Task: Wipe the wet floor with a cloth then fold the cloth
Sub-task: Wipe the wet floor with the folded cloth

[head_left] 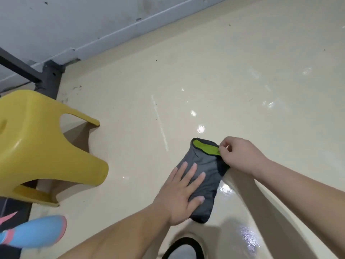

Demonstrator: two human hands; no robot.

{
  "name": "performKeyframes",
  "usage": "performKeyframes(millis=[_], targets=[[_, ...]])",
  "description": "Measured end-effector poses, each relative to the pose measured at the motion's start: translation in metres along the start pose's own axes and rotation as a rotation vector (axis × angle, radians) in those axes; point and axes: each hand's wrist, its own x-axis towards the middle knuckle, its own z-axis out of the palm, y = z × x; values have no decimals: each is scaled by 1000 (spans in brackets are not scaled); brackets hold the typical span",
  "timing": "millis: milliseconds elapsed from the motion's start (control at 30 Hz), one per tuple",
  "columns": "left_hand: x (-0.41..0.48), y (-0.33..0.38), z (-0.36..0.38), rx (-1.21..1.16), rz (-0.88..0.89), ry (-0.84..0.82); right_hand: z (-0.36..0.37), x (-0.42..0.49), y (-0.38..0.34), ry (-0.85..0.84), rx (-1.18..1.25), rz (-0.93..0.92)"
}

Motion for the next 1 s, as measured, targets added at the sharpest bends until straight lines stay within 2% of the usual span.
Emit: performKeyframes(millis=[133, 200, 300, 433, 533, 667, 833, 933, 1000], targets=[[-28, -12, 17, -137, -572, 73, 16, -9, -7, -59, 7, -30], [-35, -14, 21, -232, -766, 67, 22, -13, -8, -96, 0, -37], [-27, -11, 22, -245, -849, 66, 26, -16, -4, -97, -35, -44], [-5, 0, 20, -226, -830, 100, 16, -20, 6, -26, -63, -44], [24, 28, 21, -210, -679, 161, 0, -33, 30, 7, -105, 10], [70, 102, 21, -96, -263, 236, -29, -71, 83, 36, -105, 142], [79, 226, 26, -19, 301, 134, -72, -136, 159, 74, -103, 407], [69, 294, 37, 166, 587, 11, -86, -199, 202, 148, -64, 571], [62, 330, 46, 193, 745, -27, -88, -249, 232, 120, -108, 652]])
